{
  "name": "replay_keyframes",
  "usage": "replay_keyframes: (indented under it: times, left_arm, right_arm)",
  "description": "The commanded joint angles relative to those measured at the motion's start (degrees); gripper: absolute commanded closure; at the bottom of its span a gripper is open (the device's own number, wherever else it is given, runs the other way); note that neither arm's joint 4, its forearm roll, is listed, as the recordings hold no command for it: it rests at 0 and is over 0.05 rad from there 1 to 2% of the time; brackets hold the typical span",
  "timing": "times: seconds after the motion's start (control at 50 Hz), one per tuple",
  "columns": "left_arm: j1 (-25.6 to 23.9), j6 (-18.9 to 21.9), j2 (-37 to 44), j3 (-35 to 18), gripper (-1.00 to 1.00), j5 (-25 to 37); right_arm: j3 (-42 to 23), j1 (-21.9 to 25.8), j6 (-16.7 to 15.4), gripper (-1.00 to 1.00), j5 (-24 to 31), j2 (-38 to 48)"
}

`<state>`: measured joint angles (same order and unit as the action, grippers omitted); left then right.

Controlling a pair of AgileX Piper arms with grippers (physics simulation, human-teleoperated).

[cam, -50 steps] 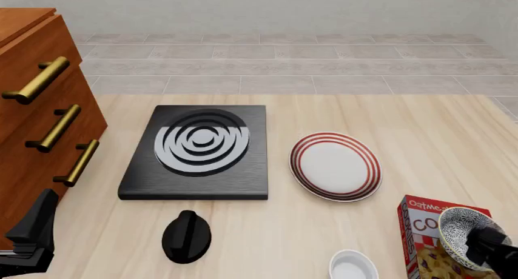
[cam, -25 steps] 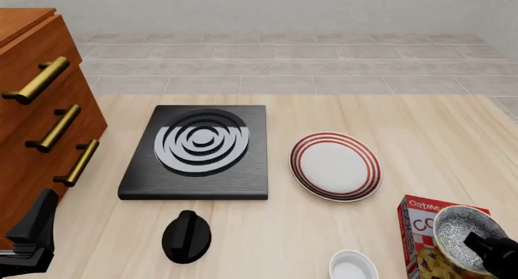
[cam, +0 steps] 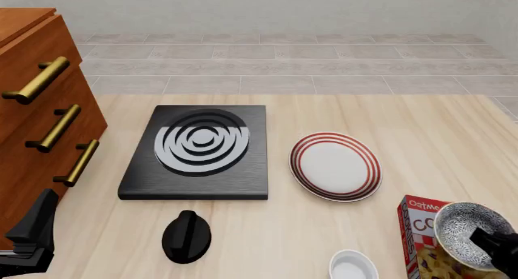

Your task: Pick the akita bowl on the cookies box and place it on the plate.

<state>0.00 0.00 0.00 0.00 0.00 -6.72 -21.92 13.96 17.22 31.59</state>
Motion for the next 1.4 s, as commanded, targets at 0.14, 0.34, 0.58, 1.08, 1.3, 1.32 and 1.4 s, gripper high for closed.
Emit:
replay_keyframes:
  times: [0.14, 0.34, 0.58, 1.08, 1.3, 1.32, 1.4]
  left_arm:
    - [0.00, 0.00, 0.00, 0.00, -1.00, 0.00]
    - [0.00, 0.00, 0.00, 0.00, -1.00, 0.00]
    - [0.00, 0.00, 0.00, 0.00, -1.00, 0.00]
    - [0.00, 0.00, 0.00, 0.00, -1.00, 0.00]
    - [0.00, 0.00, 0.00, 0.00, -1.00, 0.00]
    - [0.00, 0.00, 0.00, 0.00, -1.00, 0.00]
    - [0.00, 0.00, 0.00, 0.00, -1.00, 0.00]
  right_arm:
    - [-4.92, 5.56, 3.37, 1.00, 8.15, -6.21]
    - [-10.17, 10.53, 6.77, 1.00, 8.73, -5.12]
    - [-14.77, 16.16, 12.11, 1.00, 2.75, 1.19]
    - [-22.41, 23.64, 14.70, 1.00, -10.28, 21.32]
    - [-24.08, 27.49, 20.78, 1.00, -14.48, 27.29]
    - [-24.36, 27.81, 20.91, 1.00, -14.64, 27.79]
    - [-26.16, 28.82, 20.94, 1.00, -14.97, 30.14]
